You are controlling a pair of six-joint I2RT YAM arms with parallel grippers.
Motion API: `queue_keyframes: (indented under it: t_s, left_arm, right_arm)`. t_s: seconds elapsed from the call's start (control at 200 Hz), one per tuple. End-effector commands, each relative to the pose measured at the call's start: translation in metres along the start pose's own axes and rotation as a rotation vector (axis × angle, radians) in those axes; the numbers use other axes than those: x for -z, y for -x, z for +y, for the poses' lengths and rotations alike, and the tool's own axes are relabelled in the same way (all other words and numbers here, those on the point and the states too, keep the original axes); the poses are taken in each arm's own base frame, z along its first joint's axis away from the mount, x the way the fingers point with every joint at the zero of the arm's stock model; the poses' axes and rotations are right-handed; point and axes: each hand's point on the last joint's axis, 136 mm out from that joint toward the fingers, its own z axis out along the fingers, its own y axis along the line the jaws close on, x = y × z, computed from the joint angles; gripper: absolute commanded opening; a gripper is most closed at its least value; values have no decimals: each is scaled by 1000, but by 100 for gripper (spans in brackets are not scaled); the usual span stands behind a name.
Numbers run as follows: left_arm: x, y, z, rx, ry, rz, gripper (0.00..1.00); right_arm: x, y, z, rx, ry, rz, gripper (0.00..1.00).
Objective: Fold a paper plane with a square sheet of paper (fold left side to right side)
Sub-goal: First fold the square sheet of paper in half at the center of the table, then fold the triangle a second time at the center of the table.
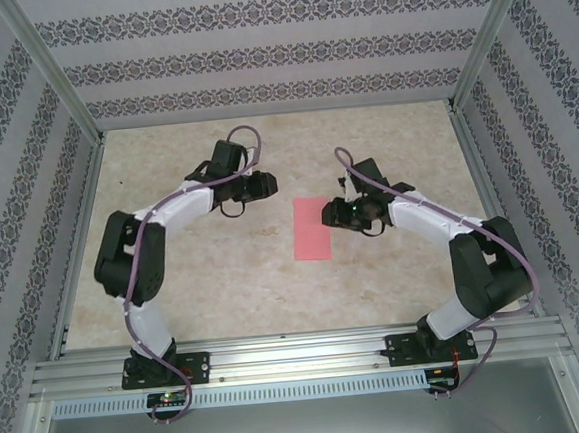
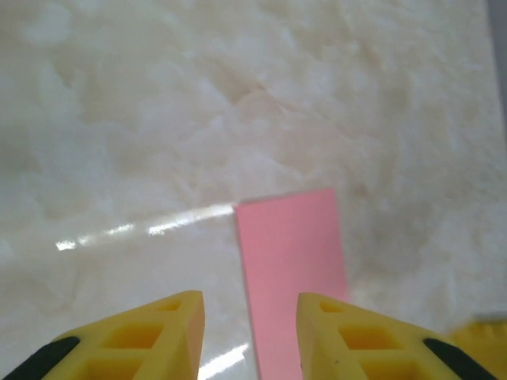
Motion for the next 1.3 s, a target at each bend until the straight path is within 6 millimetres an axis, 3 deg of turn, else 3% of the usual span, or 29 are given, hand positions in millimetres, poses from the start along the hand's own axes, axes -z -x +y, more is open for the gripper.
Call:
queue_keyframes:
  t_s: [0.0,0.21,0.51,0.934,1.294]
  left_arm:
    - [-5,-35,-20,6,-79,53,37]
    - [-21,-90,-33,46,-108,166,36]
    - [-42,-126,-31,79,-101,245,35]
    - [-55,-150,-23,80,-59,310,35]
    - [-59,-159,-13,80,-21,329,35]
  right_arm:
    - [1,16,-8,26,-48,-21,45]
    - [-27,45,-21,13,-136,-15,49]
    - [-64,70,-28,31,-191,11,54]
    - [-86,79,-22,74,-208,36,55]
    - [-96,72,-21,91,-234,69,55]
